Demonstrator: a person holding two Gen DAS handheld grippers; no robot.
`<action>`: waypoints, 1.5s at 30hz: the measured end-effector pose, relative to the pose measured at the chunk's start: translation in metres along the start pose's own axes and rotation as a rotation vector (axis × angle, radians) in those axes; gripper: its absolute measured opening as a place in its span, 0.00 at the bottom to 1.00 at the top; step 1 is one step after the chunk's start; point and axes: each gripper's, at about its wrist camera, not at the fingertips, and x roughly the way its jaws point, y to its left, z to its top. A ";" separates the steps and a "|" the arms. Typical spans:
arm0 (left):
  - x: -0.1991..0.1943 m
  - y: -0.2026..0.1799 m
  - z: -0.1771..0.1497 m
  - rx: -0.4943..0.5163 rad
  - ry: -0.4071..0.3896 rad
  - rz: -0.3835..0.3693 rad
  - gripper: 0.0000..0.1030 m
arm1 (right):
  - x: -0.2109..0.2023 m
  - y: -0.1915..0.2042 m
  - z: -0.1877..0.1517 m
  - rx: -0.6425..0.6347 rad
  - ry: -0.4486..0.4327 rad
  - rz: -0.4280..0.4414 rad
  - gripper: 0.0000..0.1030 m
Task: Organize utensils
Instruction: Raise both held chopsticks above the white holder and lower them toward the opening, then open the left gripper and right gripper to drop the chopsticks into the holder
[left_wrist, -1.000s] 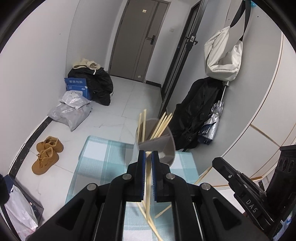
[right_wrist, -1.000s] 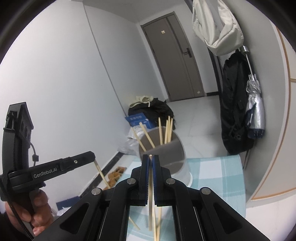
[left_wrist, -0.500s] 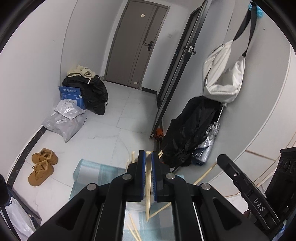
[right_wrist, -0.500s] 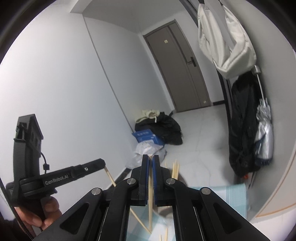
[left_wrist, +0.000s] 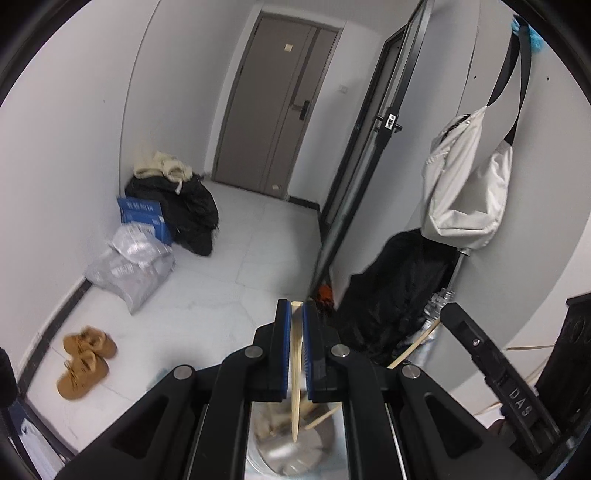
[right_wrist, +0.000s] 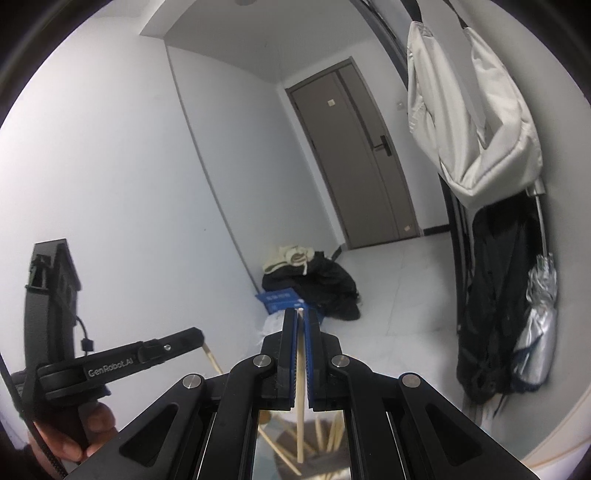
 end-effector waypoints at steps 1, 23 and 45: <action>0.002 0.000 0.000 0.010 -0.005 0.009 0.02 | 0.004 0.000 0.001 0.000 0.000 0.002 0.03; 0.029 0.016 -0.034 0.090 0.048 -0.033 0.02 | 0.052 0.006 -0.048 -0.082 0.119 0.067 0.03; 0.019 0.029 -0.061 -0.017 0.165 -0.097 0.32 | 0.040 -0.007 -0.092 -0.049 0.284 0.056 0.07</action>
